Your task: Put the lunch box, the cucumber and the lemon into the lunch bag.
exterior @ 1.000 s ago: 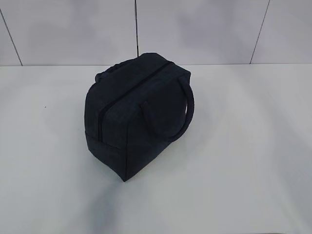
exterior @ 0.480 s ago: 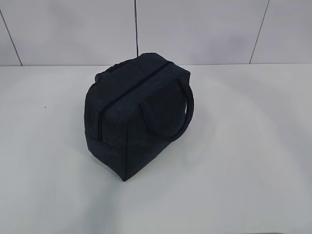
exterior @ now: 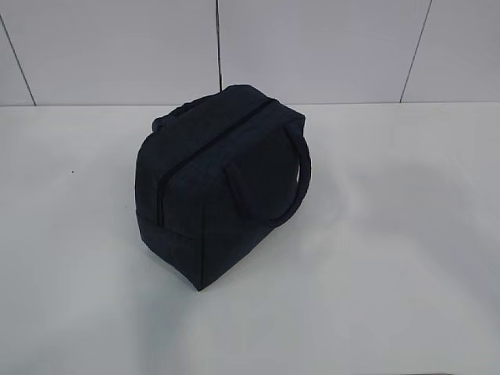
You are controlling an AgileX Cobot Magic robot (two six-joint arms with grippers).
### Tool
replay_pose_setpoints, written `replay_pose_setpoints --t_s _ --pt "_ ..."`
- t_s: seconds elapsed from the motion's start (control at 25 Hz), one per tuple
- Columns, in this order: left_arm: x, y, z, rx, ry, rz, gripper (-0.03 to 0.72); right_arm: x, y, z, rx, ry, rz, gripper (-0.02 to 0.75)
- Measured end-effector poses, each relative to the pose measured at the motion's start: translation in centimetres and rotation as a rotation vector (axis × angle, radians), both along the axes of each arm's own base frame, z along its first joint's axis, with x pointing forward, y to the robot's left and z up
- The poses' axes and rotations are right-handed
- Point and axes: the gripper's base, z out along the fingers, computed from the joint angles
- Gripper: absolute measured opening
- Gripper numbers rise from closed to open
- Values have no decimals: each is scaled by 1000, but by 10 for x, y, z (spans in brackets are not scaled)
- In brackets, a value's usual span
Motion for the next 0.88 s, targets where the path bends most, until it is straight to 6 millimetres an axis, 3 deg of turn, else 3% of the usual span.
replay_pose_setpoints --t_s 0.2,0.44,0.68,0.88 --pt "-49 57 -50 -56 -30 -5 424 -32 -1 -53 8 6 -7 391" --pt "-83 98 -108 -69 -27 -2 415 -32 -4 -121 -11 91 -40 391" --pt "-99 118 -149 -110 -59 -2 366 -17 -9 -176 -67 183 -83 391" --pt "-89 104 -179 -31 14 -7 359 2 -9 -203 -101 280 -90 391"
